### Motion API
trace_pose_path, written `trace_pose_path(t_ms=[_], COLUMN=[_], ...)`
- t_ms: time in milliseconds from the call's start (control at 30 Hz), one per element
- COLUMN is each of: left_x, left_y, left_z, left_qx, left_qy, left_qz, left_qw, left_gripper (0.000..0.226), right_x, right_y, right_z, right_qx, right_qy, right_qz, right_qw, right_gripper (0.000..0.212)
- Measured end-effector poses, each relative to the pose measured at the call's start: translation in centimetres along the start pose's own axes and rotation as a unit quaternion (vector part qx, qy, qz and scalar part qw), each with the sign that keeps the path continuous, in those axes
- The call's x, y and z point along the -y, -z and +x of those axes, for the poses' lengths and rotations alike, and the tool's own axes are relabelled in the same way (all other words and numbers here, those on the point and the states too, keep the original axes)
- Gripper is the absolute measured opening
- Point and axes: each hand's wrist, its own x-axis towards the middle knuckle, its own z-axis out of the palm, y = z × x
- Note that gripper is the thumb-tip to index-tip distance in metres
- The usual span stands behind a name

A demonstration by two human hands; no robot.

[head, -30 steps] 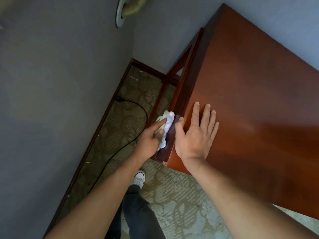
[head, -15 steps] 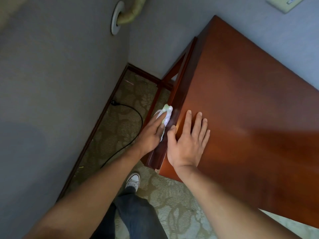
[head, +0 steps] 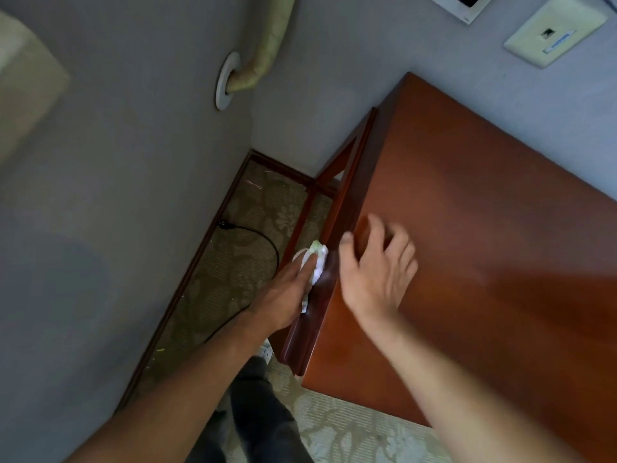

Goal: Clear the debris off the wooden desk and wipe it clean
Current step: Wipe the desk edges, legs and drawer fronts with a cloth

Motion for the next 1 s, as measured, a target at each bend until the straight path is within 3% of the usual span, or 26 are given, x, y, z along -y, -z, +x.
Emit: trace_pose_path(t_ms=[67, 133, 233, 367, 500, 667, 900, 1000], left_x=[0.2, 0.4, 0.5, -0.6, -1.4, 0.4, -1.4, -1.7], left_y=[0.4, 0.6, 0.9, 2.7, 2.4, -0.4, 5.3, 5.3], left_z=[0.6, 1.3, 3.7, 10.4, 10.9, 5.3, 20.1, 20.1], left_qx=[-0.003, -0.012, -0.035, -0.084, -0.135, -0.098, -0.112, -0.114], left_qy=[-0.007, 0.002, 0.038, 0.055, 0.015, -0.025, -0.02, -0.034], left_qz=[-0.008, -0.111, -0.239, -0.325, -0.263, -0.267, -0.29, -0.257], left_qw=[1.0, 0.994, 0.97, 0.94, 0.955, 0.958, 0.95, 0.959], left_gripper=[0.099, 0.086, 0.068, 0.065, 0.059, 0.058, 0.066, 0.061], right_x=[0.5, 0.8, 0.6, 0.5, 0.5, 0.7, 0.5, 0.4], right_y=[-0.6, -1.5, -2.0, -2.2, -2.5, -2.3, -2.3, -2.4], right_z=[4.1, 5.9, 5.8, 6.0, 6.0, 6.0, 5.9, 6.1], right_qx=[0.028, 0.046, 0.028, 0.014, 0.003, 0.006, 0.002, 0.0], right_qy=[-0.013, -0.021, -0.032, -0.037, -0.031, -0.033, -0.029, -0.029], right_qz=[-0.006, -0.027, -0.021, -0.016, -0.023, -0.025, -0.034, -0.034], right_qw=[0.999, 0.998, 0.999, 0.999, 0.999, 0.999, 0.999, 0.999], right_gripper=[0.069, 0.073, 0.072, 0.072, 0.071, 0.072, 0.071, 0.071])
